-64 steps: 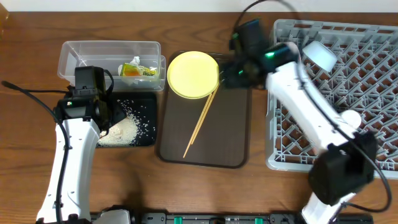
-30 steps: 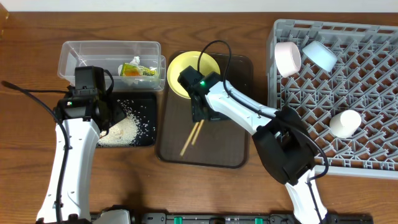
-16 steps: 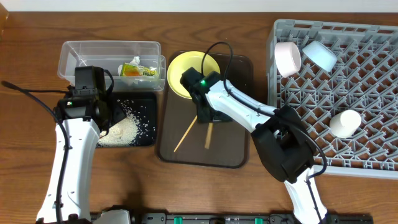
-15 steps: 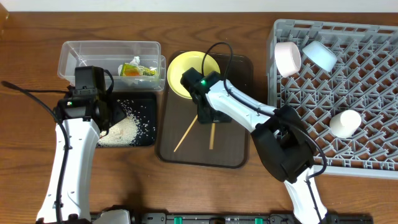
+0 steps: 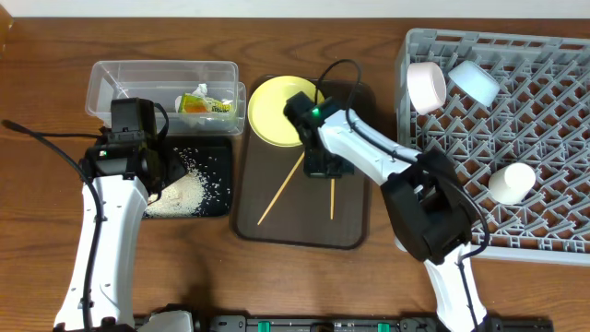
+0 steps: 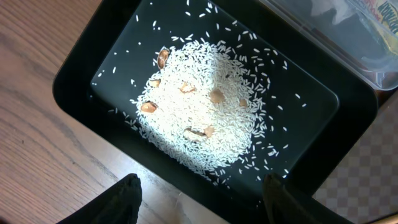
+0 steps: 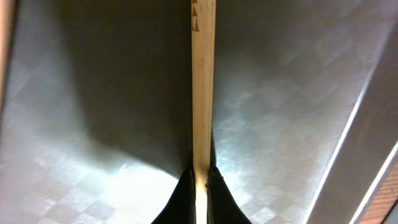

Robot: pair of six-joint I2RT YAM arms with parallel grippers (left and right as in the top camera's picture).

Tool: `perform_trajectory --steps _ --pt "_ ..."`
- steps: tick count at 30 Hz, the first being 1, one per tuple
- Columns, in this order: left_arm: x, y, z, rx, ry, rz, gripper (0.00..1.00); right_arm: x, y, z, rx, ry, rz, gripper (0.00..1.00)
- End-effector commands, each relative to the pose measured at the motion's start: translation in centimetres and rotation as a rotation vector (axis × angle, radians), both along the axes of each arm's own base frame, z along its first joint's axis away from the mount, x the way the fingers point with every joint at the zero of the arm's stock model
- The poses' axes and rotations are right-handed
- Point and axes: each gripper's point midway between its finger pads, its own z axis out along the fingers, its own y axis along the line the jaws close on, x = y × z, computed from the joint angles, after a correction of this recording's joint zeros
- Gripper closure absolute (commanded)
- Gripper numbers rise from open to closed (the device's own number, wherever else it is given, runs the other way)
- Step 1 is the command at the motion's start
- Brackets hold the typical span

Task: Sort waste into correct bins and load items into the dishwasher rack
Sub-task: 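Grasp one wooden chopstick on the brown tray with the right gripper, then stand the chopstick upright in the dish rack with the right gripper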

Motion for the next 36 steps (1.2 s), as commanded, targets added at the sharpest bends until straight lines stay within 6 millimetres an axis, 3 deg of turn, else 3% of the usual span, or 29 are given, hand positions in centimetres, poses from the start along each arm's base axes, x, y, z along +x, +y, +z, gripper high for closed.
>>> perform_trajectory --steps 1,6,10,18,24,27,32,36 --pt "0.0 0.3 0.4 0.008 -0.009 0.023 0.35 -0.2 -1.6 -2.0 -0.028 0.058 0.000 0.99" --pt "0.0 0.3 0.4 0.008 -0.009 0.023 0.35 -0.2 -1.7 -1.7 0.048 0.110 0.098 0.99" --pt "0.0 0.3 0.4 0.008 -0.009 0.023 0.35 0.2 -1.9 -0.1 0.092 0.104 0.155 0.99" --pt "0.0 0.3 0.4 0.008 -0.009 0.023 0.35 2.4 -3.3 8.0 0.171 -0.073 0.247 0.99" --pt "0.2 0.4 0.4 0.009 -0.017 0.023 0.35 3.0 -8.4 14.1 0.192 -0.179 0.139 0.99" --pt "0.2 0.4 0.4 0.009 -0.017 0.023 0.35 2.6 -11.1 16.1 0.188 -0.198 0.106 0.99" --pt "0.2 0.4 0.4 0.009 -0.017 0.023 0.35 1.5 -15.6 18.4 0.144 -0.216 0.042 0.99" --pt "0.2 0.4 0.4 0.009 -0.018 0.023 0.35 0.9 -18.7 18.6 0.079 -0.213 0.002 0.99"
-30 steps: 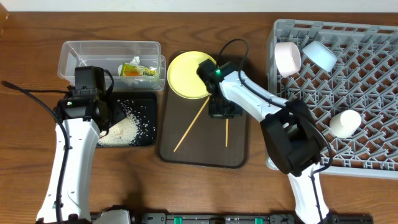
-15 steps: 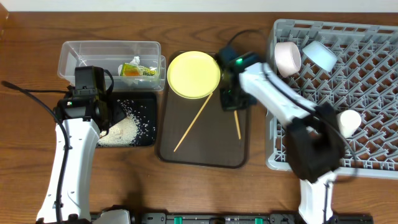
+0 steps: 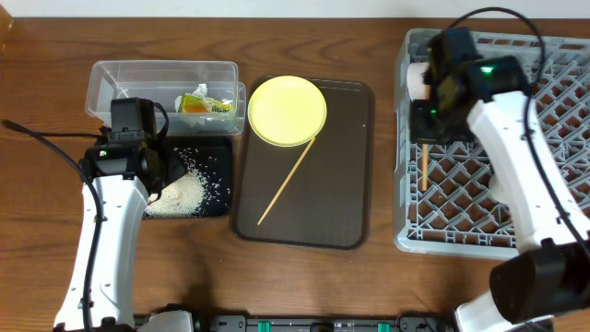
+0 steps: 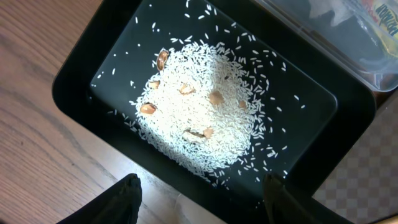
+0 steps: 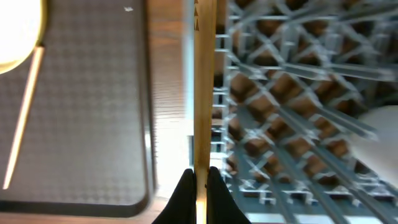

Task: Sort waste into correct bins and load items into the dishwasher rack
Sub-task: 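Stand the chopstick upright in the dish rack with the right gripper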

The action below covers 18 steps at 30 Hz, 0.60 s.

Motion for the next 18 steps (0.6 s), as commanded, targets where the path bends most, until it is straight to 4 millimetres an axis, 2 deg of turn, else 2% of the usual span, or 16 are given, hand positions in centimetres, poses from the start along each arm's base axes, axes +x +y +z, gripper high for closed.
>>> perform_trajectory --steps 1,4,8,11,14,18 --pt "0.1 0.3 0.4 0.009 -0.014 0.023 0.35 -0.4 -2.8 0.3 -0.061 -0.009 -0.017 0.99" --pt "0.1 0.3 0.4 0.009 -0.014 0.023 0.35 -0.9 -4.5 -1.2 -0.065 0.024 -0.062 0.99" --pt "0.1 0.4 0.4 0.009 -0.016 0.023 0.35 -1.1 -6.3 -4.2 -0.067 0.049 -0.097 0.99" --pt "0.2 0.4 0.4 0.009 -0.019 0.023 0.35 -1.1 -6.4 -6.7 -0.042 0.050 -0.065 0.98" --pt "0.2 0.4 0.4 0.009 -0.019 0.023 0.35 -1.0 -6.1 -8.1 -0.017 0.040 -0.032 0.97" --pt "0.2 0.4 0.4 0.009 -0.019 0.023 0.35 -0.5 -5.4 -8.6 0.015 0.017 0.004 0.91"
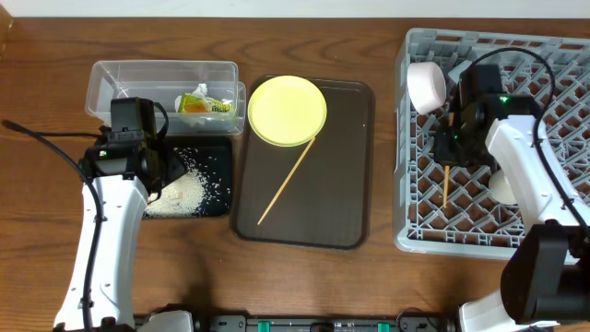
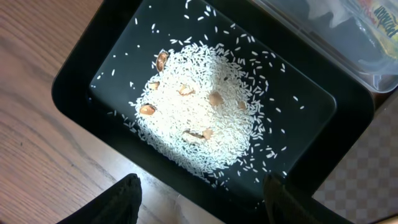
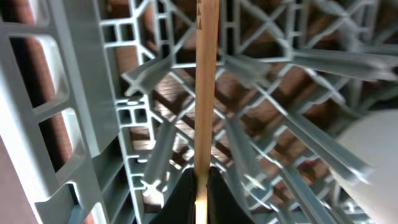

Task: Sort waste into correct bins and load items into the dishwasher rack
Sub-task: 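Stand the chopstick upright in the dish rack with the right gripper, then grasp the second wooden chopstick on the brown tray with the right gripper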

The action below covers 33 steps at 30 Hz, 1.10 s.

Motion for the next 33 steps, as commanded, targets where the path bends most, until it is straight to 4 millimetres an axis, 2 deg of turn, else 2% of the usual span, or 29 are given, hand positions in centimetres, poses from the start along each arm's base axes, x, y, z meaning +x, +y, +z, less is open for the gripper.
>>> perform_trajectory --steps 1,4,6,9,12,15,18,21,23,27,33 --pt "0.1 0.3 0.4 0.008 -0.014 0.023 0.35 0.4 0.5 0.2 0.032 -0.024 0.050 0.87" --pt "0.1 0.3 0.4 0.008 -0.014 0.023 0.35 0.8 0.5 0.5 0.031 -0.038 0.051 0.69" --pt "0.1 0.3 0.4 0.008 -0.014 0.023 0.34 1.0 0.6 1.0 0.039 -0.050 0.053 0.61" --pt "0.1 0.3 0.4 0.008 -0.014 0.023 0.35 1.8 0.7 2.7 0.045 -0.093 0.054 0.57" --pt "0.1 0.3 0.4 0.008 -0.014 0.023 0.35 2.8 1.0 5.2 0.044 -0.172 0.063 0.53" --pt "0.1 0.3 0.4 0.008 -0.014 0.023 0.35 3.9 2.2 7.9 0.054 -0.269 0.095 0.51" --pt "0.1 0.3 0.4 0.008 -0.014 0.023 0.35 4.7 6.1 10.2 0.169 -0.367 0.183 0.39" --pt "0.1 0.3 0.4 0.008 -0.014 0.023 0.35 4.6 11.1 11.3 0.312 -0.403 0.301 0.37" --pt "0.1 0.3 0.4 0.008 -0.014 0.023 0.35 4.2 14.2 11.2 0.361 -0.401 0.364 0.37" --pt "0.1 0.3 0.4 0.008 -0.014 0.023 0.35 3.4 20.0 9.0 0.374 -0.352 0.427 0.37" --pt "0.1 0.3 0.4 0.008 -0.014 0.023 0.35 1.9 26.2 3.8 0.300 -0.269 0.440 0.39"
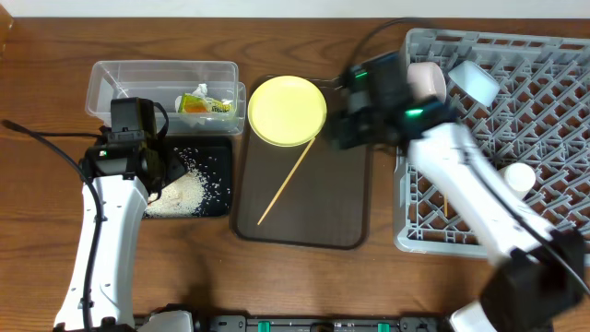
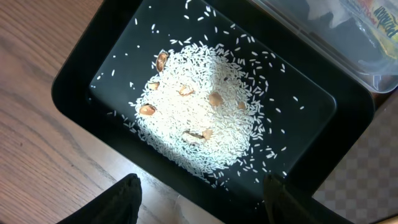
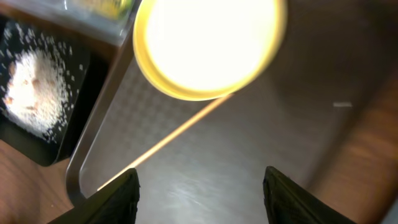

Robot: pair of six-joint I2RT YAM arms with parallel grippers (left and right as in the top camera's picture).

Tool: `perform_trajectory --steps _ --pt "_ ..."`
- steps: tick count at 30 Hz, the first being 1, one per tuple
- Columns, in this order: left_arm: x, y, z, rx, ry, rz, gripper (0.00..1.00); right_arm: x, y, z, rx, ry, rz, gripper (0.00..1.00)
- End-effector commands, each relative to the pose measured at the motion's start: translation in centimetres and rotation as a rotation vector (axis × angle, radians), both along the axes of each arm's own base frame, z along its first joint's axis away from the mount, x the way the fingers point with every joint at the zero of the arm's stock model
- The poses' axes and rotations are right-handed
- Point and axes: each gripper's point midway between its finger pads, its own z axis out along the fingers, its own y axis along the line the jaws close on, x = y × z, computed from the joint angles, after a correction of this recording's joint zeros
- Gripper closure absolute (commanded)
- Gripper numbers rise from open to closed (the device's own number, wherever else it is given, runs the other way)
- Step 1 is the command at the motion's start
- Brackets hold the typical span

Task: Sort waste into correct bins and load items into the dishwasher rack
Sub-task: 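Grasp the second wooden chopstick on the brown tray with the right gripper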

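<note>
My right gripper (image 3: 203,199) is open and empty above the brown tray (image 1: 346,217), near its upper right part (image 1: 346,127). A yellow plate (image 3: 208,43) sits at the tray's top edge, and one wooden chopstick (image 3: 168,137) lies slanted below it. A second chopstick (image 1: 445,205) lies in the grey dishwasher rack (image 1: 553,221). My left gripper (image 2: 202,202) hangs open over the near edge of the black bin (image 2: 81,71), which holds rice and shell bits (image 2: 199,106).
A clear bin (image 1: 120,76) behind the black one holds a yellow-green wrapper (image 1: 205,103). White cups (image 1: 426,81) (image 1: 475,81) (image 1: 516,177) stand in the rack. The right arm stretches from the rack's front across to the tray.
The right gripper was shut on a chopstick inside the rack. It is now open and empty over the tray, and that chopstick lies in the rack. The left arm has not moved.
The right gripper was first shut on a chopstick lying on the tray. It then held it at the rack's left edge, then further inside the rack. Now that chopstick rests in the rack and the open gripper is back over the tray. The left gripper stayed open throughout.
</note>
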Motion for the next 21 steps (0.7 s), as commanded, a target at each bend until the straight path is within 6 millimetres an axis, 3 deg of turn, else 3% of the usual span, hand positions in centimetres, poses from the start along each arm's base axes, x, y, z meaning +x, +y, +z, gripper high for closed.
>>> perform_trajectory --steps 1,4,12,21 --pt "0.1 0.3 0.4 0.008 -0.014 0.023 0.35 -0.9 2.7 -3.2 -0.065 0.040 -0.041 0.40" --pt "0.1 0.3 0.4 0.008 -0.014 0.023 0.35 -1.9 5.2 -6.5 -0.151 0.031 -0.036 0.41" --pt "0.1 0.3 0.4 0.008 -0.014 0.023 0.35 -3.6 7.8 -12.1 -0.283 0.013 -0.067 0.42" --pt "0.1 0.3 0.4 0.008 -0.014 0.023 0.35 -4.7 6.9 -15.4 -0.360 0.074 -0.100 0.42"
